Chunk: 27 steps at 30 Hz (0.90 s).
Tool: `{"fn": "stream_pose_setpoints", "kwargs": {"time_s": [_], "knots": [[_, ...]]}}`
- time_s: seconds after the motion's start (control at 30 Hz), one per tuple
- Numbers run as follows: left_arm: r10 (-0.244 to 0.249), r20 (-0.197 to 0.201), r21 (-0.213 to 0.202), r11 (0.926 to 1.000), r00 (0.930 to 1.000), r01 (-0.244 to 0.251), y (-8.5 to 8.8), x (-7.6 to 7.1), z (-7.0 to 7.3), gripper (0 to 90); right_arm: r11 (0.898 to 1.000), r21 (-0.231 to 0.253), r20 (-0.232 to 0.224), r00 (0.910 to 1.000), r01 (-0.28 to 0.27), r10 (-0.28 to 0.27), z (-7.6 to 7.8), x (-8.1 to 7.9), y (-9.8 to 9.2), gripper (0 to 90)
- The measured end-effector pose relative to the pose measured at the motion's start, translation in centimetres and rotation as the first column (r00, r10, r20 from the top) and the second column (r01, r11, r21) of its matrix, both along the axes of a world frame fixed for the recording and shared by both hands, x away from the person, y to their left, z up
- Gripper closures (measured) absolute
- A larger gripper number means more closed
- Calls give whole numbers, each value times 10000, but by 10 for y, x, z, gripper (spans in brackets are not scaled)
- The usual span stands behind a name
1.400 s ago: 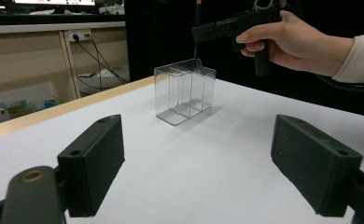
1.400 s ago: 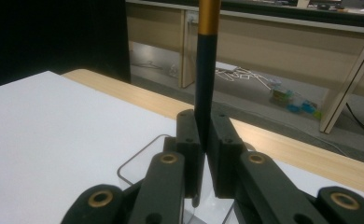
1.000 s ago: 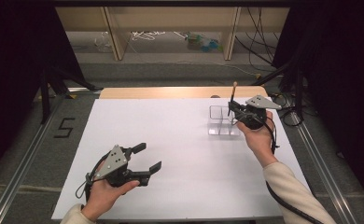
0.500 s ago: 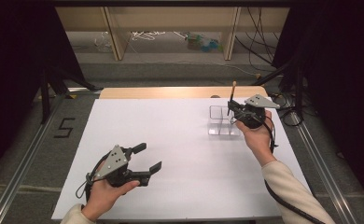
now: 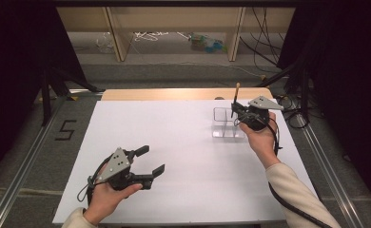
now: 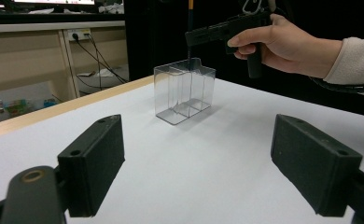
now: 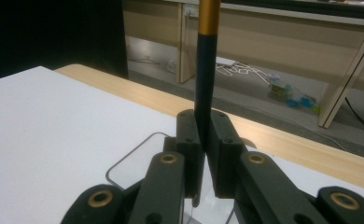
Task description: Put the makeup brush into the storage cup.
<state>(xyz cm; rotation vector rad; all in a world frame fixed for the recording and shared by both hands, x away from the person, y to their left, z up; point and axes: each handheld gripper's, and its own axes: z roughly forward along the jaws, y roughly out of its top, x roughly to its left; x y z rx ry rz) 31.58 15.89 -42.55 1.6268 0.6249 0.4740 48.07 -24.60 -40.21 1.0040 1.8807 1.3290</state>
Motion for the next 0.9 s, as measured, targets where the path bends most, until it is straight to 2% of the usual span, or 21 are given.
{"fn": "stream_pose_setpoints", "kwargs": {"time_s": [0.07, 0.17, 0.23, 0.3, 0.7, 0.8, 0.83, 0.9], "knots": [[1, -1, -12, 10000, 10000, -1, 0, 0, 0, 172, 10000, -40, 13, 10000, -16, 16, 0, 0, 0, 842], [-1, 4, 2, 10000, 10000, 1, 0, 0, 0, 172, 10000, 78, -234, 9997, 0, 2, -1, 0, 0, 842], [0, 6, 3, 10000, 10000, 0, 0, 0, 0, 172, 10000, 26, -126, 9999, 34, -34, -2, 0, 0, 842], [2, 11, 6, 10000, 10000, -2, 0, 0, 0, 172, 9999, 116, -267, 9996, -9, 12, -2, 0, 0, 842], [7, 6, 11, 10000, 10000, -7, 0, 0, 0, 172, 9999, 97, -203, 9998, 25, -23, -5, 2, 0, 842], [4, 3, 6, 10000, 10000, -4, 0, 0, 0, 172, 10000, 68, -320, 9995, 14, -12, -6, 2, 0, 842], [6, 14, 18, 10000, 10000, -6, 0, 0, 0, 172, 10000, -53, -113, 9999, 37, -38, -6, 3, -1, 842], [9, 16, 23, 10000, 10000, -9, 0, 0, 0, 172, 10000, 7, -275, 9996, 14, -14, -6, 2, 0, 842]]}}
